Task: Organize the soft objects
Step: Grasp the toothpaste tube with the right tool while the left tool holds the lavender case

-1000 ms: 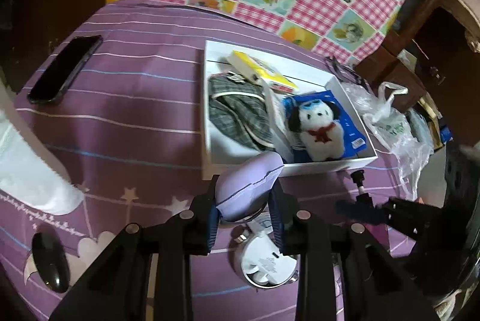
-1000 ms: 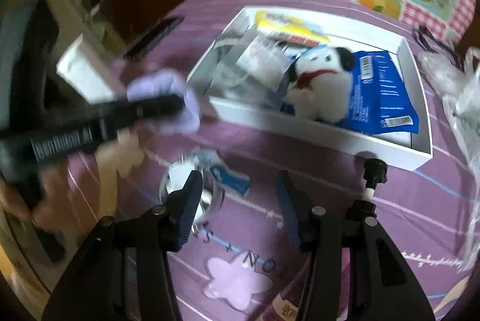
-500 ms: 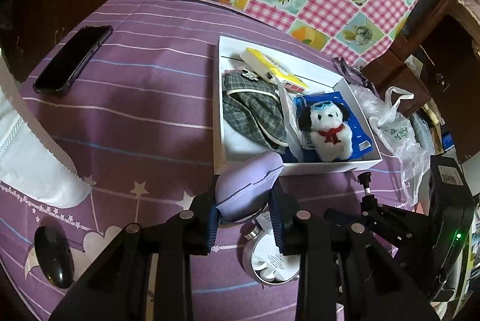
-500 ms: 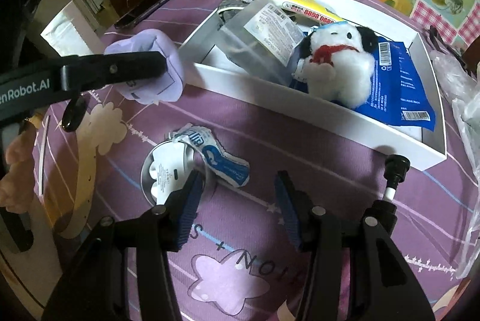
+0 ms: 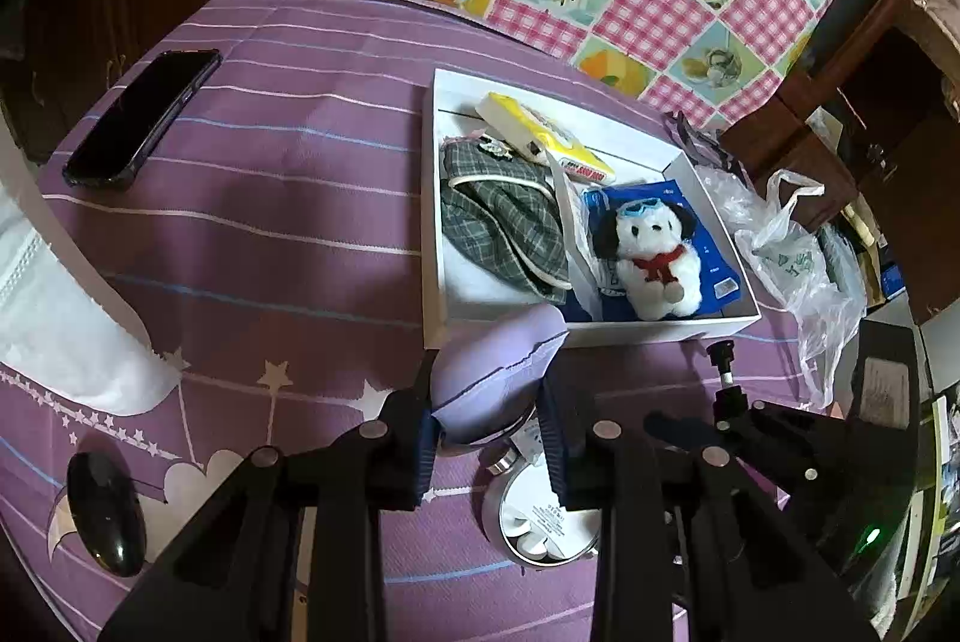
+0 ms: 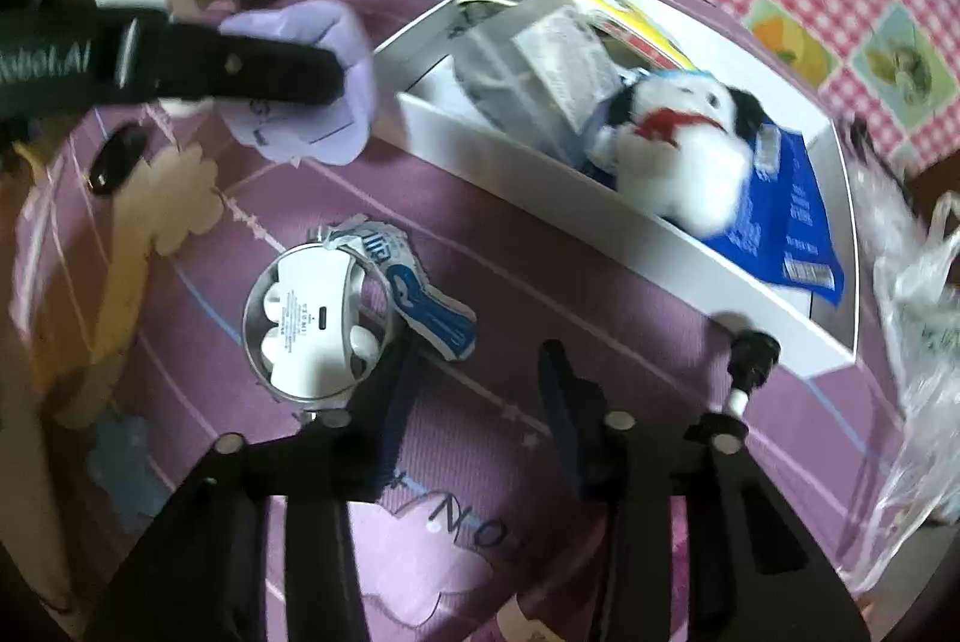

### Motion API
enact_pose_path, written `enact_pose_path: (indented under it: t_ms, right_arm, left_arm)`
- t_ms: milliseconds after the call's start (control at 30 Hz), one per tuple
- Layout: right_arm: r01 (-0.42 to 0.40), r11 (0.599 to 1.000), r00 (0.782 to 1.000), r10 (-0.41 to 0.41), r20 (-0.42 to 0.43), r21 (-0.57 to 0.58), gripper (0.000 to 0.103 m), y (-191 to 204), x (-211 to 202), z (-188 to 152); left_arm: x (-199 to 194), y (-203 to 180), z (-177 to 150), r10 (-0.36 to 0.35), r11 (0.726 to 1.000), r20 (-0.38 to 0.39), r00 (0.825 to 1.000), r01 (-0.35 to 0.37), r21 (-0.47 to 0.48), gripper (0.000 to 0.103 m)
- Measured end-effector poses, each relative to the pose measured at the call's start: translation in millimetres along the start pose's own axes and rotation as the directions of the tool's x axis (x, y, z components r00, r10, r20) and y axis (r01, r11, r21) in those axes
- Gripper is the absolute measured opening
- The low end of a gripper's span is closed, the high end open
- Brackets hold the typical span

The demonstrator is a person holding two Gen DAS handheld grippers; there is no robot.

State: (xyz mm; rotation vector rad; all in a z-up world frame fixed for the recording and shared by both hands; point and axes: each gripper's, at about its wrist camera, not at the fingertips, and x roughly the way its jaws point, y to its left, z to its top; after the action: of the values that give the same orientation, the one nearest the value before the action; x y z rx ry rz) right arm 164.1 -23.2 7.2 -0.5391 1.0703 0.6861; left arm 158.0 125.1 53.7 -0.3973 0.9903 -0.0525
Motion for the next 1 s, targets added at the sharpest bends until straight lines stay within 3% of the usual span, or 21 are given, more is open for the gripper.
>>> enact_pose_path:
  t_ms: [67,200,333,1000]
  right_arm:
    - [-0.015,1.000,1.000,0.015,0.005,-0.005,0.034,2.3,0.9,1.8]
    - [-0.045,0.999,0.997,0.046,0.057,-0.014,0.033,4.0,-3.5,7.6]
    - [-0.091,0.996,0.995,0.091,0.027,-0.018,0.012,7.9,4.7,12.3]
    - [-0.248,0.955,0.966,0.231,0.119,0.165,0.006,-29.8,-27.9,8.5]
  left_arm:
    - [2.0,1.0,-0.5,0.008,1.000,-0.013,1.000,-0.008,-0.004,0.028]
    - [7.8,2.7,-1.7,0.024,1.000,-0.041,0.999,-0.024,-0.005,0.028]
    - [12.6,2.0,-4.1,0.029,1.000,-0.064,0.998,-0.029,-0.003,0.028]
    - [3.0,-12.9,-3.0,-0.023,0.999,-0.028,0.999,0.023,0.030,0.028]
